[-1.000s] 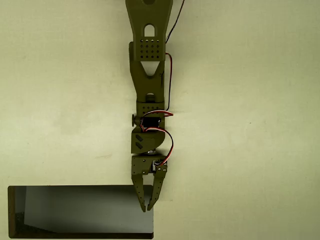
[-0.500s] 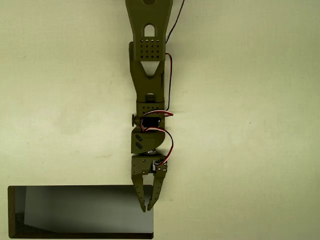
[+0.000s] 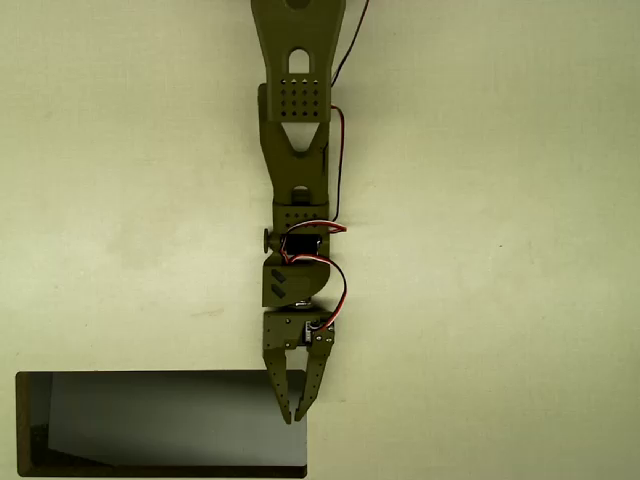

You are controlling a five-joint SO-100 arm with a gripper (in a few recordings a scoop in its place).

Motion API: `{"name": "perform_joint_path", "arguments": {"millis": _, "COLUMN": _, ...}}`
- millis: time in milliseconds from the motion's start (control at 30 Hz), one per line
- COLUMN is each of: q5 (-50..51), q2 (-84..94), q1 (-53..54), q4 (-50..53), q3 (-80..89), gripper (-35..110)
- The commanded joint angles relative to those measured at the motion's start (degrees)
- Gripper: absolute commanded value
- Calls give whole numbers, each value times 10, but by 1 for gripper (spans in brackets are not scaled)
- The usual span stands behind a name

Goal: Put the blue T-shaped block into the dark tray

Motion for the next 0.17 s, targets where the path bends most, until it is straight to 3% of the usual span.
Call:
{"name": "perform_joint_path", "arguments": {"millis": 0, "q5": -9, "q2": 0, "q1": -9, "q4": -18, "q3": 3, "gripper": 0}}
{"name": "perform_joint_path", "arguments": {"millis": 133, "q5": -9, "q2": 0, "q1": -9, "q4": -18, "q3": 3, "gripper": 0}}
